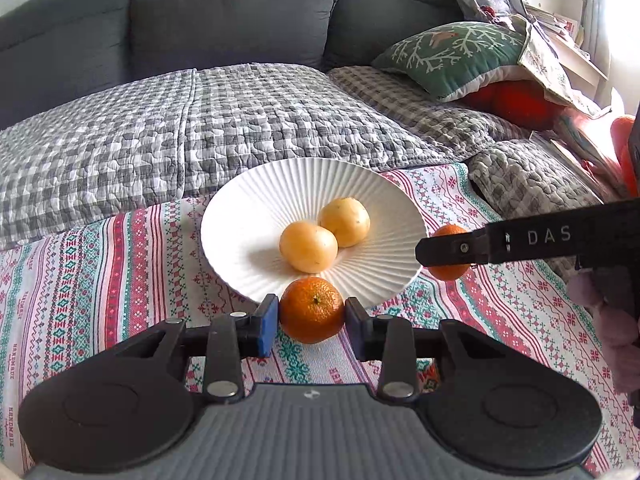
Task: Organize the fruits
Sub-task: 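Put the mandarin in the plate with the left tool while the right adds its mandarin, then move both open tools back from the plate to the remaining fruits, then grasp a pale yellow fruit with the right tool while the left grasps a cherry tomato, then put the pale yellow fruit in the white plate with right tool while left adds its tomato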
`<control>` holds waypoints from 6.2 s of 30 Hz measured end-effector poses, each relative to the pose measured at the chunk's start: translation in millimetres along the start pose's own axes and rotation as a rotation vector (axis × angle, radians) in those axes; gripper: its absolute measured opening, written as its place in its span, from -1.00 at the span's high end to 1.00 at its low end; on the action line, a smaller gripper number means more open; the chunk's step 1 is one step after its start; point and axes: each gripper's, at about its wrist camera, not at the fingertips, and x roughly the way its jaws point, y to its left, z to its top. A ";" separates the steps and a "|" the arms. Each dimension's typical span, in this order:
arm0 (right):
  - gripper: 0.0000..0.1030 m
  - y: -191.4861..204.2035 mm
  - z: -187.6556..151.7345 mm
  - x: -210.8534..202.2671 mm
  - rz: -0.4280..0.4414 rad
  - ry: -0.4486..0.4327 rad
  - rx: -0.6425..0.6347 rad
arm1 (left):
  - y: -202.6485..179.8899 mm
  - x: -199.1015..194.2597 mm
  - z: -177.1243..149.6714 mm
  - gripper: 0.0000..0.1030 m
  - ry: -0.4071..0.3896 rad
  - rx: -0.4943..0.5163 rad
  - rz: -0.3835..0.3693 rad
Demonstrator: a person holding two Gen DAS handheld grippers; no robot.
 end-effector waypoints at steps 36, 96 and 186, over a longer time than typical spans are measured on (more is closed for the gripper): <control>0.15 9.3 2.6 50.9 -0.053 -0.058 -0.159 | 19.7 107.6 68.8 0.50 0.053 -0.147 0.062; -0.95 14.8 -73.1 -58.0 -0.165 0.024 -0.128 | 5.2 -82.2 -86.6 -0.82 0.021 -0.072 0.179; 0.56 14.8 -63.6 -47.2 -0.032 0.026 0.012 | -16.3 -66.4 -83.5 0.68 0.032 -0.049 0.031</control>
